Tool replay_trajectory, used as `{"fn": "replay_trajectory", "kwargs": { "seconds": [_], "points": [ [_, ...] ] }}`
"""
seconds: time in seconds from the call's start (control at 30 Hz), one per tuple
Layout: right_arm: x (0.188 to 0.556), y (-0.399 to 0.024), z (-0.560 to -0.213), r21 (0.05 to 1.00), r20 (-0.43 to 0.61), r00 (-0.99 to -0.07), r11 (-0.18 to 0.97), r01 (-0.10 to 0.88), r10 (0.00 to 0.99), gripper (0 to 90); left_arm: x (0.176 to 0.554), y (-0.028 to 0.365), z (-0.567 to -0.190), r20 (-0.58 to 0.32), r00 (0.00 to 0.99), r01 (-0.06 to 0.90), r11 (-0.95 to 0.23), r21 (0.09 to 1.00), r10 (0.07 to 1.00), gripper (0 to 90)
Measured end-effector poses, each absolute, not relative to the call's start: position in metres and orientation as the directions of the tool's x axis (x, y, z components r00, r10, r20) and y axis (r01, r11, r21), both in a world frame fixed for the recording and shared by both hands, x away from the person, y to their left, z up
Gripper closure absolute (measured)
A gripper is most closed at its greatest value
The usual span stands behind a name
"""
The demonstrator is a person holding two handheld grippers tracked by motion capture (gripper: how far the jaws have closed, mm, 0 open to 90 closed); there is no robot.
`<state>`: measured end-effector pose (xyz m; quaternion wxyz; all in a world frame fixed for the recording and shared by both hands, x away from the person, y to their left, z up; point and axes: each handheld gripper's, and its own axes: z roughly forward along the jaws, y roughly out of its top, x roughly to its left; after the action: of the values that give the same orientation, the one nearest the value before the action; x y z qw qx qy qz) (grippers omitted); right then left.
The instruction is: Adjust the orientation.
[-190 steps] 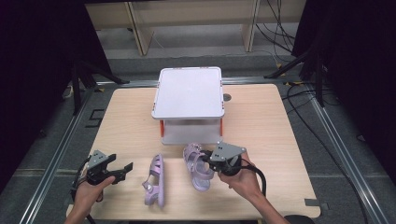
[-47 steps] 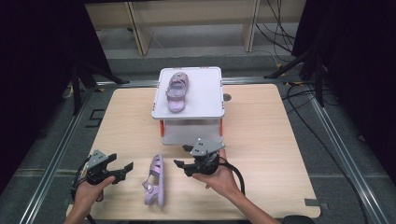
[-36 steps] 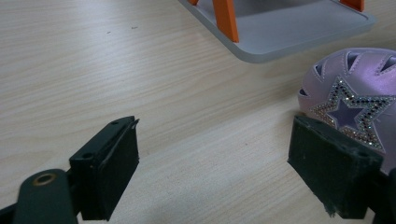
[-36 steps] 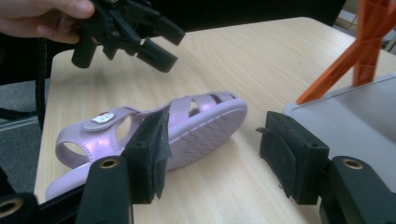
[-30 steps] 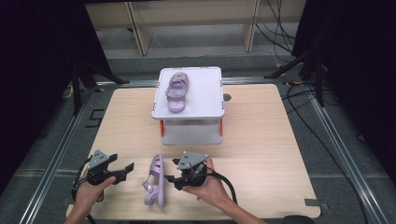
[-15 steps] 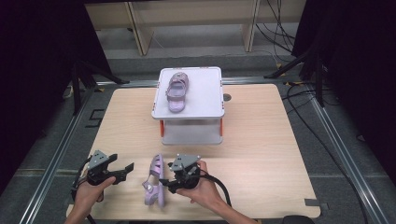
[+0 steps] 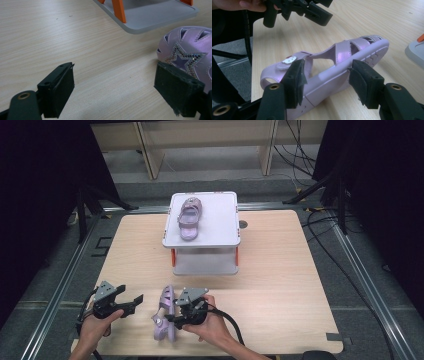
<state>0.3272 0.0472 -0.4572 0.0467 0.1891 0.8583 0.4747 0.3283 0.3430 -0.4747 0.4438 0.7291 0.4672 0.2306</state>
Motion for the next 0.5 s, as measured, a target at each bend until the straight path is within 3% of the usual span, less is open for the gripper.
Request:
{"fn": "replay_trajectory", "kwargs": {
  "seconds": [0.5],
  "points": [
    [0.332,0.037,-0.458,0.821,0.121,-0.906,0.472,0.321,0.407,47.9,0.328,0.343,-0.474,-0.079,0.456,0.476,-0.168,0.863,0.886,15.6]
  ]
}}
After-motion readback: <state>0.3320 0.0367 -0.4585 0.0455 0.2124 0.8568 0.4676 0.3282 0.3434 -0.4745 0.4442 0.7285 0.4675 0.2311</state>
